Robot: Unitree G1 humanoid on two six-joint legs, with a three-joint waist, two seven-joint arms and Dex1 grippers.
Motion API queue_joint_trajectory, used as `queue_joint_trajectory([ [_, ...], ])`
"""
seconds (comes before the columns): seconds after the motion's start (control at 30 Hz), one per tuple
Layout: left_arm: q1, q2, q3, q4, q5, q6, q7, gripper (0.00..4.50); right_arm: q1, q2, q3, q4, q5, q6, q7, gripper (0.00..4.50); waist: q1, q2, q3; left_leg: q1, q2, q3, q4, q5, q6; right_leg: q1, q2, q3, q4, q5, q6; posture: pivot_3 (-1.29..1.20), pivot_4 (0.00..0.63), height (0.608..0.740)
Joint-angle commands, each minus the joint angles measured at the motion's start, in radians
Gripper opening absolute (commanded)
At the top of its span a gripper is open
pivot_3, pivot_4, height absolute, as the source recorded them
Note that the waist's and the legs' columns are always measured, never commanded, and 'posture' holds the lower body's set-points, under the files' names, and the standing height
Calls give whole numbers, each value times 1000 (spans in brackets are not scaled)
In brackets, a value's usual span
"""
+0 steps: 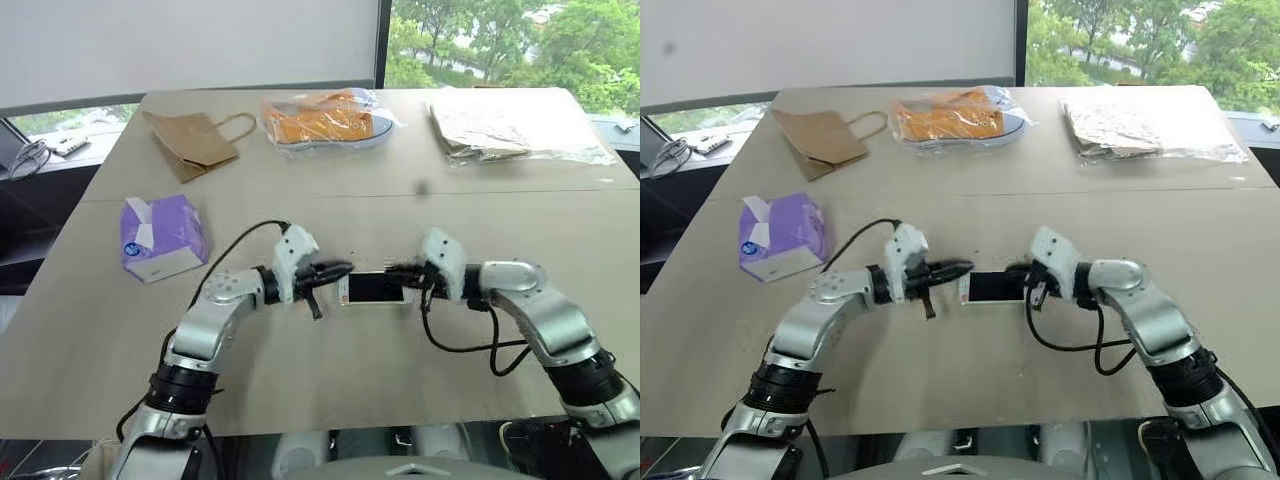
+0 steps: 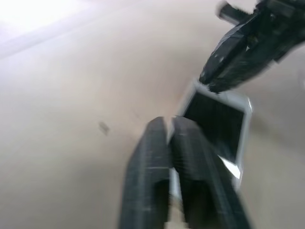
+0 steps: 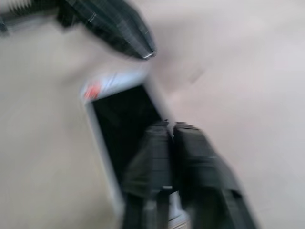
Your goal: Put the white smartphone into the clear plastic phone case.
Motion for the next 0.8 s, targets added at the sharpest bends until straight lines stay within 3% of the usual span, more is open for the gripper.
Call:
queue_joint_trajectory([
  [0.03,24,15,58,-86,-67,30,13,2302,45,1,-100,-86,66,-1,-35,2366,0,0,0,0,0,0,0,-1,2,0,0,-1,0,0,0,0,150,740],
  [0.2,105,44,142,-170,-118,69,58,4488,156,-41,-205,-172,106,-6,-69,4500,0,-1,4,0,0,0,-1,-1,2,0,0,-1,-1,-1,1,0,150,740],
  [0.4,282,93,213,-310,-143,107,112,4488,392,-89,-353,-309,175,28,-93,4500,0,-1,4,1,0,-1,-1,-2,2,1,0,-1,-1,-2,3,0,150,740],
  [0.53,423,110,273,-362,-156,101,133,4488,532,-70,-438,-341,185,-44,-109,4500,-1,-1,5,1,0,0,-1,-2,2,1,0,1,-1,-5,0,0,150,740],
  [0.8,570,90,346,-405,-182,89,175,4488,667,-79,-519,-324,166,-133,-120,4500,1,-1,5,3,1,-1,-1,-2,2,2,-1,1,-1,-6,0,0,150,740],
])
